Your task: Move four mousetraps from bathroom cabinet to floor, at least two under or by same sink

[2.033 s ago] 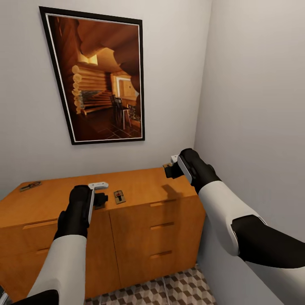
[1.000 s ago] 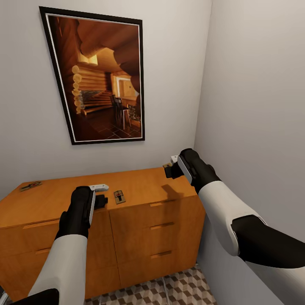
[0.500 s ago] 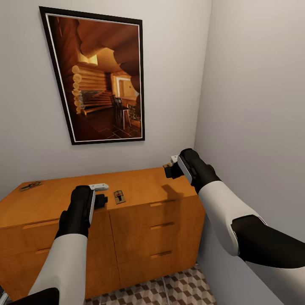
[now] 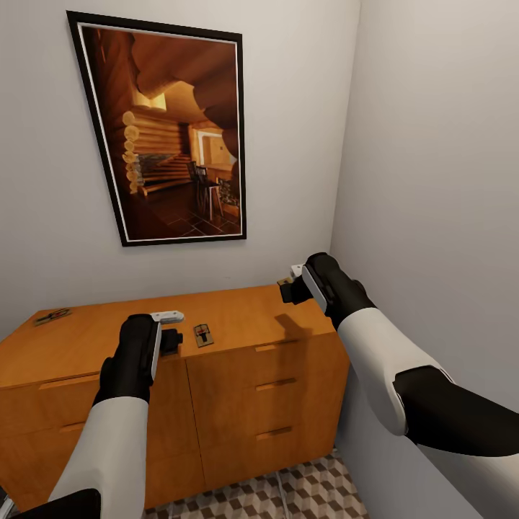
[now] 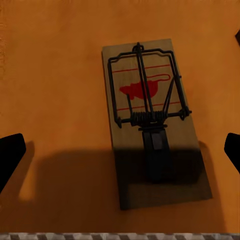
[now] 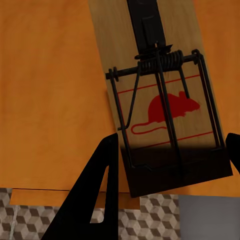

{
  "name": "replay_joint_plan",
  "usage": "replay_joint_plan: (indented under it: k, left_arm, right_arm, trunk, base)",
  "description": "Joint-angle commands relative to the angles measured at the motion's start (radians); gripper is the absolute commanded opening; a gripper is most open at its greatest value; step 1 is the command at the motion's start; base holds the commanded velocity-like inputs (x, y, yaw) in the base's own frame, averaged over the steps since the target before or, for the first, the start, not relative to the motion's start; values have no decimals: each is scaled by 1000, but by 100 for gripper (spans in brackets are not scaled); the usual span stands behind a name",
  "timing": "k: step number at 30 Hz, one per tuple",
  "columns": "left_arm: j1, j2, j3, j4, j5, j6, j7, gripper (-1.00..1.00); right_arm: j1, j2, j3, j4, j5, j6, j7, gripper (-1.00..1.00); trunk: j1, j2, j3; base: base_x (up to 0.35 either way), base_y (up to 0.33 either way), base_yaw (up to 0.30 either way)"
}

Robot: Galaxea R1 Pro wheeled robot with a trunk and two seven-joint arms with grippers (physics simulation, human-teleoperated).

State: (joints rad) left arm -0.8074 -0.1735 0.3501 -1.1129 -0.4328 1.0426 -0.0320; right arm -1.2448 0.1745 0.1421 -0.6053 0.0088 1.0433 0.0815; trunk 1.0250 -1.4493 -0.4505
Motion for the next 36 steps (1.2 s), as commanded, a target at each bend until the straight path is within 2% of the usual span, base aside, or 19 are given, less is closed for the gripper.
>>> replay_joint_plan:
  k: [1,19,36]
  left_arm:
    - [-1,-1,3,-2,-4,3,-3,100]
    - [-1,-1,4,-5,-4,5,-3,100]
    - [-1,-1,4,-34,-5,5,-3,100]
  right_arm:
    - [-1,0,1,-1,0,4,2,-100]
    - [-1,0,1,-1,3,4,4,-100]
    - [-1,0,1,-1,1,4,6,-100]
  trunk:
    - [0,-1,-1]
    - [0,-1,-1]
    - [0,-1,-1]
  base:
    - [0,0,0]
    - [0,0,0]
    - [0,-70,0]
